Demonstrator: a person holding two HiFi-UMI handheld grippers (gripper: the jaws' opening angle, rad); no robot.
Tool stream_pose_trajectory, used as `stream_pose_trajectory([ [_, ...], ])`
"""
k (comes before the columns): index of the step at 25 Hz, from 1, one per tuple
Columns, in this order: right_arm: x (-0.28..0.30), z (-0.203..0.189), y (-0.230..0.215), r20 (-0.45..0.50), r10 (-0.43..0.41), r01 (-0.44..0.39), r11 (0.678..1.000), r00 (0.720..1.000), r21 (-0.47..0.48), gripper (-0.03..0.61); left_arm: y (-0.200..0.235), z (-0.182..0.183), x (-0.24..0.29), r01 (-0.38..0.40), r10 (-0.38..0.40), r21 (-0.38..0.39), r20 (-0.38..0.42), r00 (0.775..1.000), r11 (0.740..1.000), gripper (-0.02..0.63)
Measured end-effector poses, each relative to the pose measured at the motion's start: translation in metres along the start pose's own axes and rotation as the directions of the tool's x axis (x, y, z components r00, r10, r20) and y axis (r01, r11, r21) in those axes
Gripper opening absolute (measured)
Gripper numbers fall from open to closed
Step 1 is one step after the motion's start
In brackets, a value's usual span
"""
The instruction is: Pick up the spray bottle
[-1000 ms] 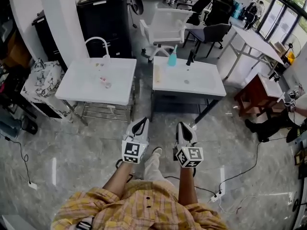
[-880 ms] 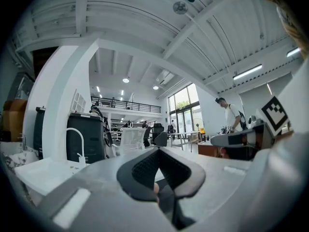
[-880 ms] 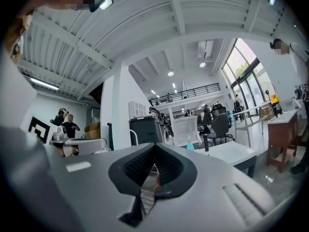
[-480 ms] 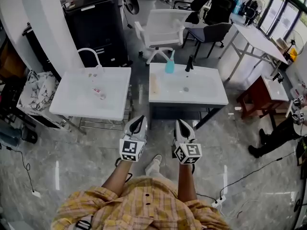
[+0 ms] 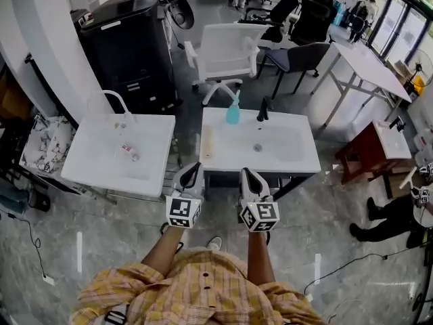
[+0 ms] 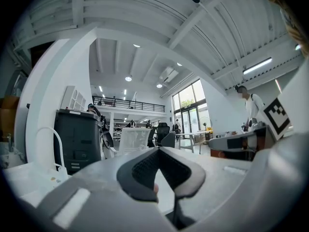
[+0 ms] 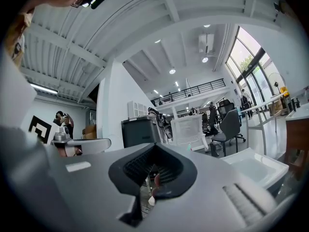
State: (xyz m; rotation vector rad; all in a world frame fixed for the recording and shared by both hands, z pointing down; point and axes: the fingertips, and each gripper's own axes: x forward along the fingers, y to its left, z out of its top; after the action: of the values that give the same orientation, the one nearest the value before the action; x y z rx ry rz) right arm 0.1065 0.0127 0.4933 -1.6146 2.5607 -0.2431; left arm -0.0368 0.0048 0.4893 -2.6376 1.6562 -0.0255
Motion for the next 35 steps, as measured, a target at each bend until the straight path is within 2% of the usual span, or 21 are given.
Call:
stream_pose_trajectory([
  [5, 0.027, -0.006, -0.022, -0.001, 0.016, -0.016, 1.0, 1.0, -0.006, 0.002, -0.002, -0.007, 0.032, -0.012, 0.012, 0.009, 0.006, 1.0, 1.0, -0.002],
  [10, 0.048, -0.018, -0.032, -0.031, 0.018, -0.017, 1.0, 0.999, 0.026, 0.002, 0.006, -0.022, 0.047, -0.03, 0.031, 0.008, -0.035, 0.999, 1.0, -0.002],
  [19, 0.098, -0.035, -0.052, -0.085, 0.011, -0.009, 1.0, 0.996, 0.022, 0.002, 0.03, -0.043, 0.096, -0.035, 0.033, -0.02, -0.076, 0.997, 0.999, -0.002],
  [25, 0.156, -0.033, -0.069, -0.108, 0.0, 0.001, 1.0, 0.994, 0.006, 0.002, 0.06, -0.044, 0.149, -0.022, 0.021, -0.009, -0.081, 0.996, 1.0, -0.002],
  [35, 0.244, -0.033, -0.098, -0.126, -0.065, 0.066, 0.998, 0.99, 0.002, 0.002, 0.114, -0.046, 0.228, 0.021, -0.023, -0.02, -0.09, 0.996, 1.0, -0.002],
])
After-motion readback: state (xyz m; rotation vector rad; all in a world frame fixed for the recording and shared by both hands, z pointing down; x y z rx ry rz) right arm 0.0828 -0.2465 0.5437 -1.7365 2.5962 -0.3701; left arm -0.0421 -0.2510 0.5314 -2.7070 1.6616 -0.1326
